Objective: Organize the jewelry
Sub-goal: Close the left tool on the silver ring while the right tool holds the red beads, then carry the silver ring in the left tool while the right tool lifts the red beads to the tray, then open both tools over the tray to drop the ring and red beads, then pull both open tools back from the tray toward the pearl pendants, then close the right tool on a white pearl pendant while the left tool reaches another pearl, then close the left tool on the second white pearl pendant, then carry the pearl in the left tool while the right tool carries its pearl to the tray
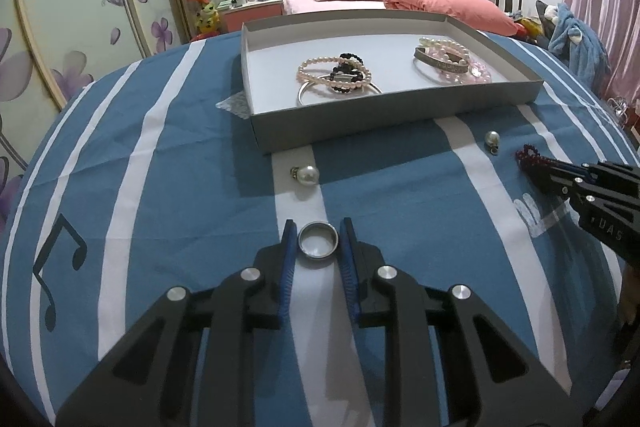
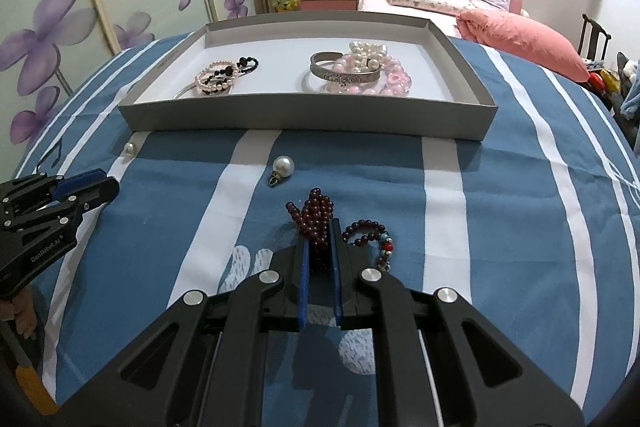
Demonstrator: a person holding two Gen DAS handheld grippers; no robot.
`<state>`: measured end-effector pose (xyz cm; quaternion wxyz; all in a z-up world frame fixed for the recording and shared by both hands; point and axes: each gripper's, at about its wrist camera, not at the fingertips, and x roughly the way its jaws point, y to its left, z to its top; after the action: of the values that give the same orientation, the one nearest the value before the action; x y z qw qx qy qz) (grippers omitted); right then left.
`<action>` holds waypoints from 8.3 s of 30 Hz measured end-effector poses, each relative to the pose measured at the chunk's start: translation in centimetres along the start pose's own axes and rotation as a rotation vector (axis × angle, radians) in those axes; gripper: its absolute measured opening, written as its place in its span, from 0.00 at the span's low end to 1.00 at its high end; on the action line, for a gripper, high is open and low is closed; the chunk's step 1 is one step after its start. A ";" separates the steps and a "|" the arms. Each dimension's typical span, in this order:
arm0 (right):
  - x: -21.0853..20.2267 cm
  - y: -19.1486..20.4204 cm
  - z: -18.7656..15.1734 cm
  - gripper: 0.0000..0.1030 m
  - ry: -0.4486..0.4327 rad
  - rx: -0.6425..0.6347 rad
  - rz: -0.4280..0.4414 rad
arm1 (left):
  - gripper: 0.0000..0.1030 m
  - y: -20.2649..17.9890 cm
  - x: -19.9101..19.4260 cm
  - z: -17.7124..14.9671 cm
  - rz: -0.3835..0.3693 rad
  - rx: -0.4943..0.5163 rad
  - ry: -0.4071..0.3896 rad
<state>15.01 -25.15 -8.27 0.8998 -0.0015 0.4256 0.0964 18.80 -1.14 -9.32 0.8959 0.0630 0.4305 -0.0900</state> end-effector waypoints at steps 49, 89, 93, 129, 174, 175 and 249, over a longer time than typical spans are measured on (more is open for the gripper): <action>-10.9 1.0 1.6 0.09 -0.455 0.128 0.119 | 0.21 -2.7 -10.4 0.5 0.040 -0.076 -0.420; -11.4 1.0 4.2 0.09 -0.689 0.073 -0.057 | 0.21 -4.2 -10.6 4.2 0.099 -0.084 -0.565; -10.6 1.0 4.5 0.09 -0.676 0.074 -0.055 | 0.21 -4.1 -9.6 4.8 0.098 -0.087 -0.549; -0.5 -4.4 11.6 0.38 -0.374 0.204 0.091 | 0.31 1.7 1.4 12.6 -0.044 -0.234 -0.311; 3.0 1.9 3.5 0.14 0.002 -0.065 0.009 | 0.48 2.6 -0.8 1.3 0.043 -0.119 -0.067; 2.9 1.8 3.5 0.14 0.001 -0.064 0.006 | 0.48 2.5 -0.8 1.4 0.043 -0.118 -0.064; 1.0 -1.0 1.2 0.14 -0.003 0.018 -0.051 | 0.14 -1.2 1.0 1.2 0.040 -0.094 -0.001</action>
<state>16.73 -25.82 -8.35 0.9027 -0.0042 0.4247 0.0697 20.03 -2.61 -9.40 0.8996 0.0292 0.4327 -0.0519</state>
